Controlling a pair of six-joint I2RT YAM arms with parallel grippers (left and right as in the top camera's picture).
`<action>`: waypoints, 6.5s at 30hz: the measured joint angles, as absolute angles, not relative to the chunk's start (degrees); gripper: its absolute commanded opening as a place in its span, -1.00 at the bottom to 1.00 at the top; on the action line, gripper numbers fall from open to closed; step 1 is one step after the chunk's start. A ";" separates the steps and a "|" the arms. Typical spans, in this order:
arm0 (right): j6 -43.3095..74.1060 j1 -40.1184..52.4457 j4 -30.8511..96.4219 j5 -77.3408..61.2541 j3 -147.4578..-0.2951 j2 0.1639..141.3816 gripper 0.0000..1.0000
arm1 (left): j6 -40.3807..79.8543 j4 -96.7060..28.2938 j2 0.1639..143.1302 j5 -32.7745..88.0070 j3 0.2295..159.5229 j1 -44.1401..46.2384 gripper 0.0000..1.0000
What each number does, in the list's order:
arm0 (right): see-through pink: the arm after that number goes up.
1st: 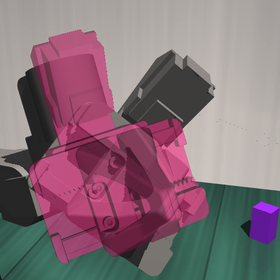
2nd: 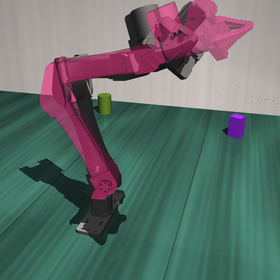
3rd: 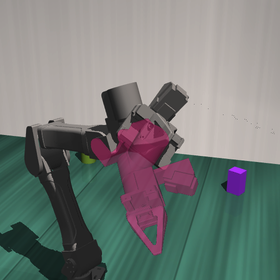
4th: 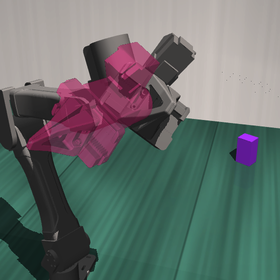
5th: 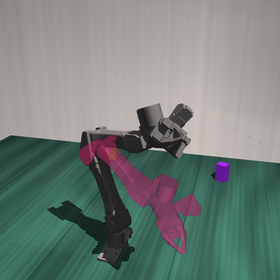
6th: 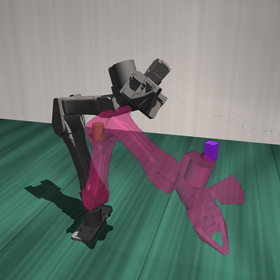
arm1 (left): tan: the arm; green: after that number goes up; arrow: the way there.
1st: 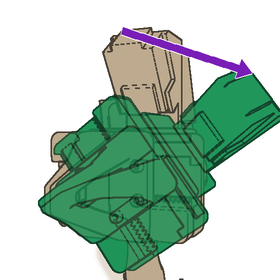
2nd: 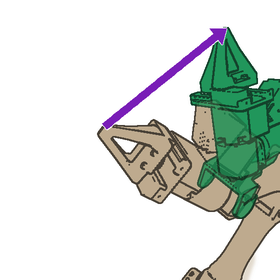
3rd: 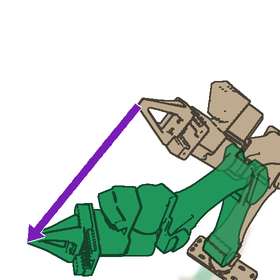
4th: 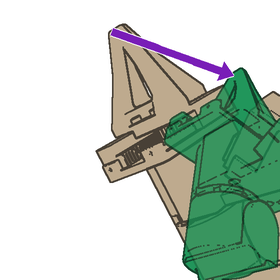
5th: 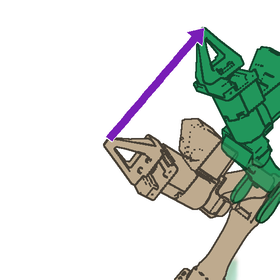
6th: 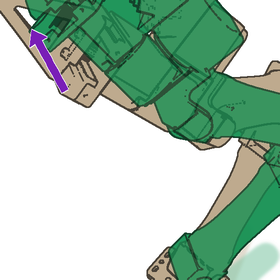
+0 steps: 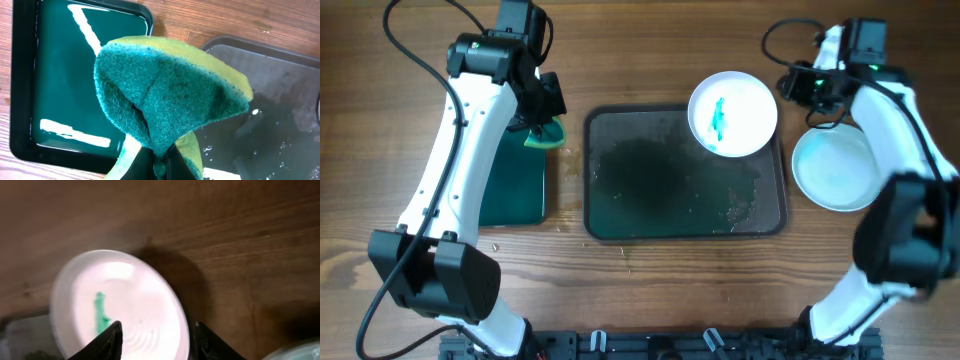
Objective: Clean dirty plates on tray and stack at the side
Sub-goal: 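Move right gripper back to grip rim of the last tray plate, then scrub the last plate with the sponge in left gripper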
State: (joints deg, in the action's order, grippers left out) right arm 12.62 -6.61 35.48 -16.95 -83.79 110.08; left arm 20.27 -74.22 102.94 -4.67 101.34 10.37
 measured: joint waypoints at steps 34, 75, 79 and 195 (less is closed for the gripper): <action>-2.04 -4.62 30.70 -19.16 -84.25 121.82 -0.91 | 20.27 -74.17 102.96 -4.67 101.34 10.37 -0.92; 18.61 15.51 39.51 -23.18 -72.44 115.48 -0.92 | 22.04 -49.69 106.91 8.91 81.45 25.02 -0.92; 18.85 15.51 39.46 -23.24 -72.44 115.48 -0.91 | 22.24 -49.04 111.57 8.91 81.25 26.06 -0.92; 18.50 16.84 36.53 -26.00 -70.22 114.74 -0.91 | 21.23 -57.95 116.46 -11.97 84.93 29.19 -0.92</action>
